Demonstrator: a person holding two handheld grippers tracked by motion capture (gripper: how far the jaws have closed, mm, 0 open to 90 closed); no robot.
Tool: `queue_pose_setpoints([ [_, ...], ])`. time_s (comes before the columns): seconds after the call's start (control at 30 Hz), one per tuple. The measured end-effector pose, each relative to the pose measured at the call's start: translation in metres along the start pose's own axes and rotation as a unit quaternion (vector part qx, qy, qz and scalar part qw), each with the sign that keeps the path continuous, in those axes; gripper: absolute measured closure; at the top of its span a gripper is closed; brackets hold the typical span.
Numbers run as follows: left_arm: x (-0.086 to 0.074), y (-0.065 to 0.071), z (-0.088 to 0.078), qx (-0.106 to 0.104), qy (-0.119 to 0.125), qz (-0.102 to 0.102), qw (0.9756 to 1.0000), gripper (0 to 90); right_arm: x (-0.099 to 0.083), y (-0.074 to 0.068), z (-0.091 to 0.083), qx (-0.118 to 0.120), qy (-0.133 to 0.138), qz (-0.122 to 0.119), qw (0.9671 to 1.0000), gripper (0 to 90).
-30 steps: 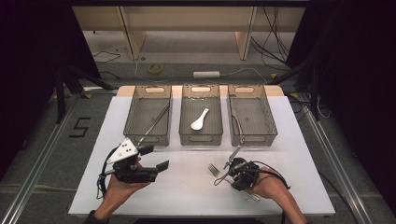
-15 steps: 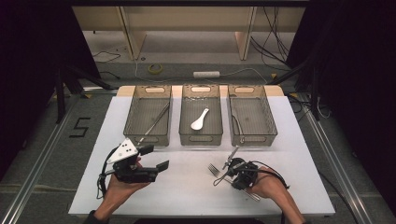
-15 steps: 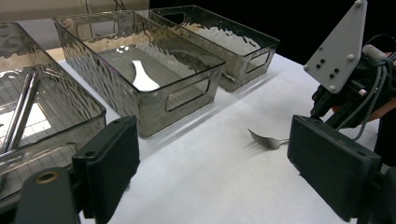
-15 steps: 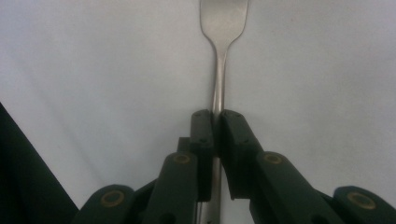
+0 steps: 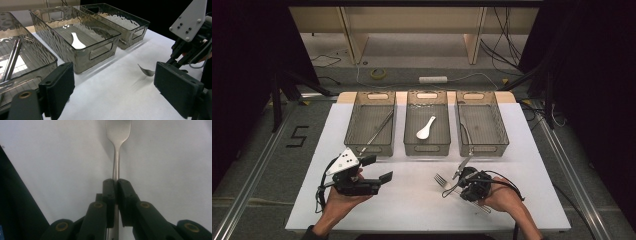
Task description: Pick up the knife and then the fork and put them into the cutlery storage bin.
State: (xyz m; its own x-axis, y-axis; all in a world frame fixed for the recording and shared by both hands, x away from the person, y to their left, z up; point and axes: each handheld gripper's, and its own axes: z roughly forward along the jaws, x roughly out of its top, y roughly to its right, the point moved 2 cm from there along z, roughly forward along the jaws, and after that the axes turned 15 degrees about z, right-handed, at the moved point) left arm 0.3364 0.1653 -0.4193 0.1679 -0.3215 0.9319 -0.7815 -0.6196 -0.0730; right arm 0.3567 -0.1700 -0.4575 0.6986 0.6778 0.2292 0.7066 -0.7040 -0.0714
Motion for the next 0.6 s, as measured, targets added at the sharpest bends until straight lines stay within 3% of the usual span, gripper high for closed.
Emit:
queue_pose_setpoints([
  [0.37,0.0,-0.001,0.0,0.002,0.001,0.0,1.0,16.3,-0.002,0.014,-0.021,0.022,0.041,0.03,0.9985,85.0],
  [0.6,-0.001,-0.001,0.0,0.003,0.0,-0.001,1.0,16.3,0.001,0.036,-0.041,0.042,0.09,0.063,0.993,85.0],
])
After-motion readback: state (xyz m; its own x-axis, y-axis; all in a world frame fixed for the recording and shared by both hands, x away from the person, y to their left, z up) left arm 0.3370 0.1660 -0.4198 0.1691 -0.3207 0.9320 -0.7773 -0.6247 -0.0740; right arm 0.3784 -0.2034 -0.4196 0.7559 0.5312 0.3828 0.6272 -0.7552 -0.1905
